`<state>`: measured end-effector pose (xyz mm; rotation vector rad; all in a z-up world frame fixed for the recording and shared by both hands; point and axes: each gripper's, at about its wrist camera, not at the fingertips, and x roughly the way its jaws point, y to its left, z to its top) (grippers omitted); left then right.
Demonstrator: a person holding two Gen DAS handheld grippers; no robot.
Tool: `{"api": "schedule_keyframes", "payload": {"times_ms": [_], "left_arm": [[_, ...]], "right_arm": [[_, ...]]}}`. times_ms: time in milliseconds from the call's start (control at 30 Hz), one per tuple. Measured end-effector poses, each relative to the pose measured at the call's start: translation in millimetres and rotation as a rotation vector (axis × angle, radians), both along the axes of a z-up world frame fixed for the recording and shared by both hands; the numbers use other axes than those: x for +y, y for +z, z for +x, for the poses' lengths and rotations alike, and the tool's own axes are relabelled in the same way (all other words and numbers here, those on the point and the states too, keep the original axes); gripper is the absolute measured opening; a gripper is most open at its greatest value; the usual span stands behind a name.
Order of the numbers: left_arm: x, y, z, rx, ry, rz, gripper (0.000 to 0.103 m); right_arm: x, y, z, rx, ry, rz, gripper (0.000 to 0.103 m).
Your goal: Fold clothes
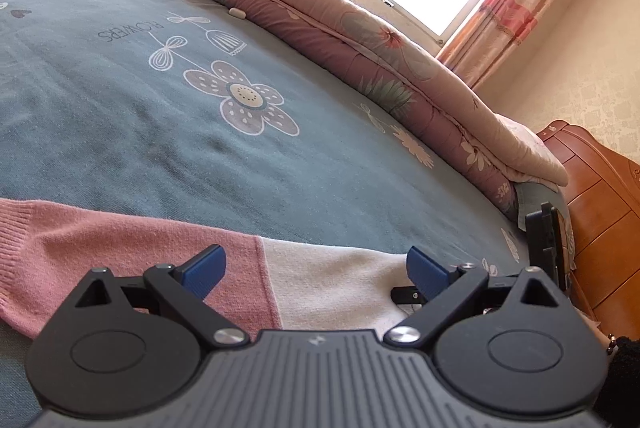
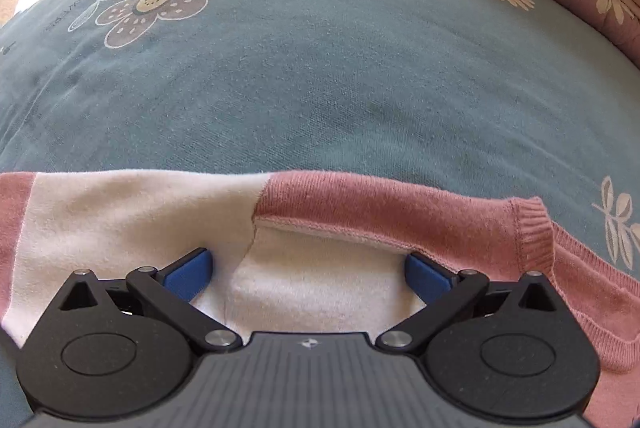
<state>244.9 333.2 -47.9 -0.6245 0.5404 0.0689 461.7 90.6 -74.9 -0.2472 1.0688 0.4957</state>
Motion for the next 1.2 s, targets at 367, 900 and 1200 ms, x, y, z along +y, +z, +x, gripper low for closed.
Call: {"api": "schedule_keyframes", "payload": {"times_ms": [367,900,1200], "left_arm": [[13,5,-12,-0.002,0.030,-0.024,0.097],[27,8,-21,0.004,0.056,-0.034,0.097],[31,8,-24,0.053,0.065,-0.054,0.098]], "right_arm": [[7,33,-13,0.163,0.099,0.168,0.103],[35,47,-57,0.073,0.192,0.191,0.103],[27,57,-147,0.074,0.460,0.235,0.103]]}}
